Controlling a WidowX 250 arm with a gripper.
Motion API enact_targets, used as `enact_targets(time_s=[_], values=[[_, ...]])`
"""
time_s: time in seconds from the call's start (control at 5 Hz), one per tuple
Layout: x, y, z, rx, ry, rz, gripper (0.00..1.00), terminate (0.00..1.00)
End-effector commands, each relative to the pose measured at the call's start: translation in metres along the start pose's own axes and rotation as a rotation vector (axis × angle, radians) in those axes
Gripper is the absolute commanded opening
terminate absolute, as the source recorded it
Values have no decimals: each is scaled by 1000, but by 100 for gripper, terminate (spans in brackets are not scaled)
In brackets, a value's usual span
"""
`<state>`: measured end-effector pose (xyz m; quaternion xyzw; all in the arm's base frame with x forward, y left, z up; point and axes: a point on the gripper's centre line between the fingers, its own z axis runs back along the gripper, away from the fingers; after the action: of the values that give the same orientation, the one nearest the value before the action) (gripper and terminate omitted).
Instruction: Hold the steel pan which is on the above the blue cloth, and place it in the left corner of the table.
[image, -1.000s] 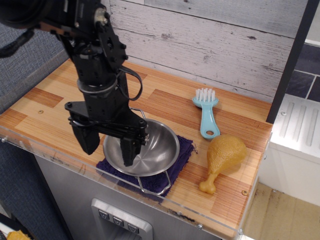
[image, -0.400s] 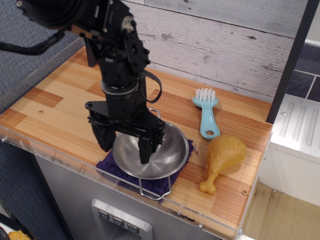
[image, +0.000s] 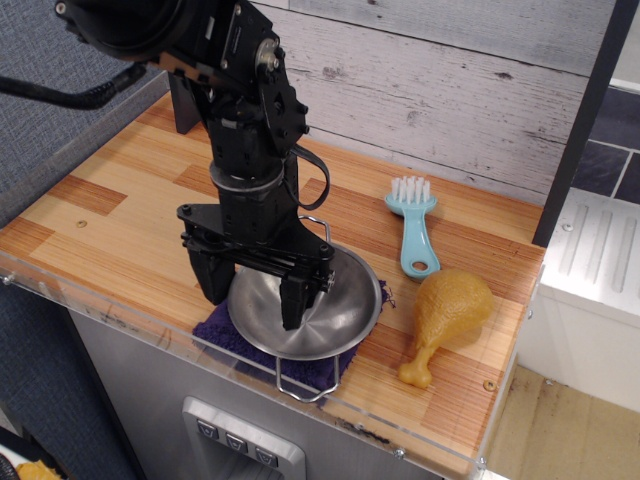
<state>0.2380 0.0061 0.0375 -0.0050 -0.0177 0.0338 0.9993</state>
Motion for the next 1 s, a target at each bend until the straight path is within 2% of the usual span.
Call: enact_targets(time_s=[0.0, 0.4, 0.6, 0.8], values=[[5, 6, 0, 15, 1, 10, 0, 0], [6, 2, -1, 22, 23, -15, 0, 0], [9, 0, 7, 22, 9, -21, 0, 0], [21, -6, 33, -1, -61, -16, 0, 0]])
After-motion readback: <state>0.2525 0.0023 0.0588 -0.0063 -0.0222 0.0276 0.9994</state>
